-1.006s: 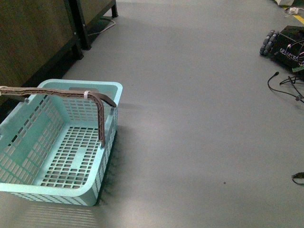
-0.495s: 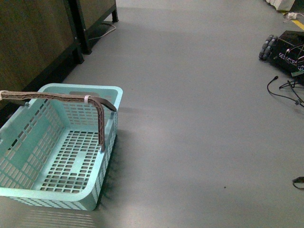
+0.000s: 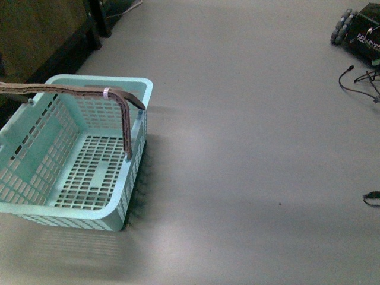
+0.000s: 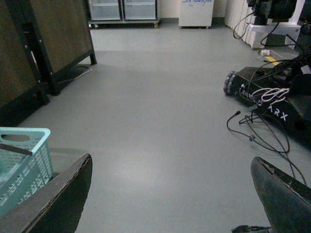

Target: Pick lemon and mango into basket

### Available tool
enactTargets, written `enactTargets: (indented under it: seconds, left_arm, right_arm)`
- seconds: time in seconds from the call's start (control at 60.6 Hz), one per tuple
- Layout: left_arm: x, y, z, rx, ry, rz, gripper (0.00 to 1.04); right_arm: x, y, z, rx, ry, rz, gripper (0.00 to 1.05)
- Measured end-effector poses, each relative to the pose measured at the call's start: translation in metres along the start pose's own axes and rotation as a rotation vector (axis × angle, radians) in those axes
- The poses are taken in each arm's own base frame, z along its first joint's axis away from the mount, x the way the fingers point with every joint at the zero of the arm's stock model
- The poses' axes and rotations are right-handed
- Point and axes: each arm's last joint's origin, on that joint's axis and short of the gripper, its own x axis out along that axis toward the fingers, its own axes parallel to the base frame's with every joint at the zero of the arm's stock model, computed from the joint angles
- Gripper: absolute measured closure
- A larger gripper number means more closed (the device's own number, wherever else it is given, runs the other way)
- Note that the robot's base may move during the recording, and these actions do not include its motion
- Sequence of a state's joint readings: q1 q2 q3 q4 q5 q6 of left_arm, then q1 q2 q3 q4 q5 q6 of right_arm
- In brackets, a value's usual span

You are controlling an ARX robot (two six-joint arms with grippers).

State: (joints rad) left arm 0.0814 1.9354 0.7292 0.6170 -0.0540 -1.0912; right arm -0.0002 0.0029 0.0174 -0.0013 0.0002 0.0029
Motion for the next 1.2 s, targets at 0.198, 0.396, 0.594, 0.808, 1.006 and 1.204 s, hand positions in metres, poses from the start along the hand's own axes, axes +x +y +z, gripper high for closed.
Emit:
enactTargets:
  seconds: [0.198,0.396,0.594,0.808,1.006,1.204]
  left_arm:
    - [0.053,-0.029,0.004,-0.109,-0.004,0.006,0.07]
    - [0.094,-0.054,-0.008,-0.15,0.034,-0.001,0.07]
    - [0.122,-0.053,-0.032,-0.166,0.085,0.035,0.07]
    - [0.131,-0.06,-0.039,-0.181,0.097,0.031,0.36]
    - [0.131,-0.06,-0.043,-0.19,0.116,0.041,0.75]
    - [0.125,-0.06,-0.042,-0.226,0.134,0.042,1.0]
  right_arm:
    - [0.0,0.0,0.0,0.0,0.0,0.0,0.09]
    - [0.0,0.0,0.0,0.0,0.0,0.0,0.09]
    - [0.0,0.0,0.0,0.0,0.0,0.0,0.09]
    - [0.0,0.0,0.0,0.0,0.0,0.0,0.09]
    - [0.0,0.0,0.0,0.0,0.0,0.0,0.09]
    - [0.0,0.0,0.0,0.0,0.0,0.0,0.09]
